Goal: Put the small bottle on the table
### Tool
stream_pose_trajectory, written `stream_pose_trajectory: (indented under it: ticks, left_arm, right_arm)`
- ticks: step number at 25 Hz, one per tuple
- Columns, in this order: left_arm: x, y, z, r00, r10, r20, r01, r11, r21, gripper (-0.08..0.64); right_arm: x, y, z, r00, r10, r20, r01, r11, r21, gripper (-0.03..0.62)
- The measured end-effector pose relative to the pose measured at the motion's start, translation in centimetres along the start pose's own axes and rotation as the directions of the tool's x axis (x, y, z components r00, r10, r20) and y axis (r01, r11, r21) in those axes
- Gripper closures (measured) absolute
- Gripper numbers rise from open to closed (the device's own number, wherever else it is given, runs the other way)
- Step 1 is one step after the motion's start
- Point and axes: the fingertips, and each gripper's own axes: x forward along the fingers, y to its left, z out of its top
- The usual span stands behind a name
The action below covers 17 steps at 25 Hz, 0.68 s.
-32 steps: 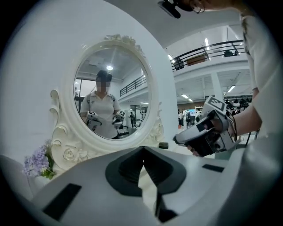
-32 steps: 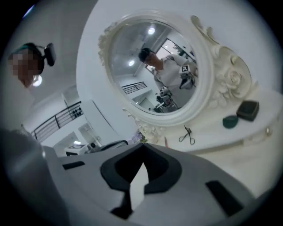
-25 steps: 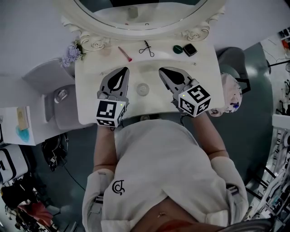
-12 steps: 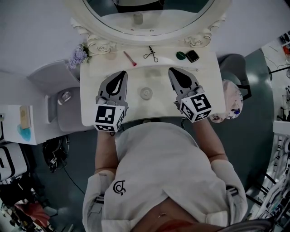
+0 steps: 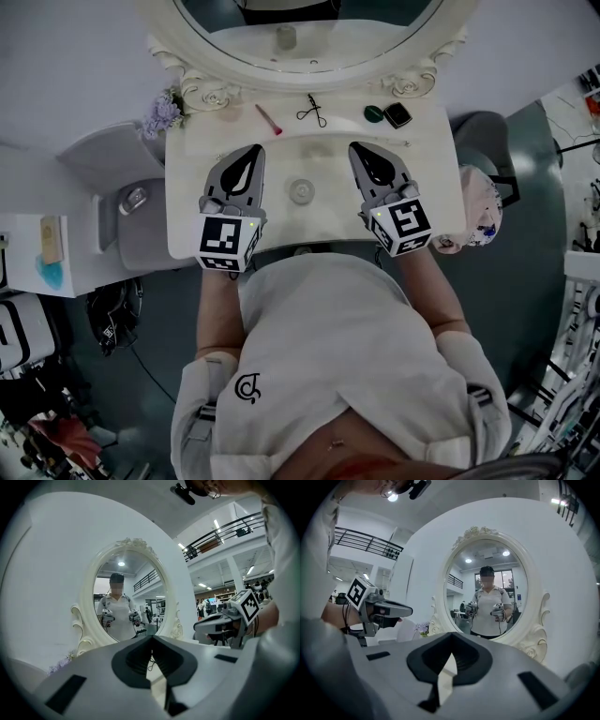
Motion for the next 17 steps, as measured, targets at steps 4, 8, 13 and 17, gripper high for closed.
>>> stream_pose_trajectory:
  ticks: [4, 8, 13, 17]
  left_arm:
    - [0.1, -0.4, 0.0, 1.000, 0.000, -0.008, 0.000, 1.000, 0.011, 0.546]
    - [0.2, -0.9, 0.1, 1.000, -0.009, 0.000, 0.009, 1.000, 0.011, 0.546]
    - [0.2, -1.7, 0.8, 0.998, -0.060, 0.020, 0.060, 0.998, 0.002, 0.546]
    - [0.2, -1.6, 1.5, 0.998, -0.048, 0.035, 0.048, 0.999, 0.019, 0.546]
  right_arm:
    - [-0.2, 0.3, 0.2, 1.000, 0.005, 0.007, -0.005, 1.000, -0.021, 0.588]
    - [-0.3, 0.3, 0.1, 1.000, 0.008, 0.009, -0.008, 1.000, -0.015, 0.588]
    - [-0.6, 0.6, 0.2, 1.000, 0.002, -0.006, -0.002, 1.000, -0.004, 0.588]
    - [-0.7, 0.5, 0.4, 1.000, -0.003, -0.006, 0.003, 1.000, -0.004, 0.588]
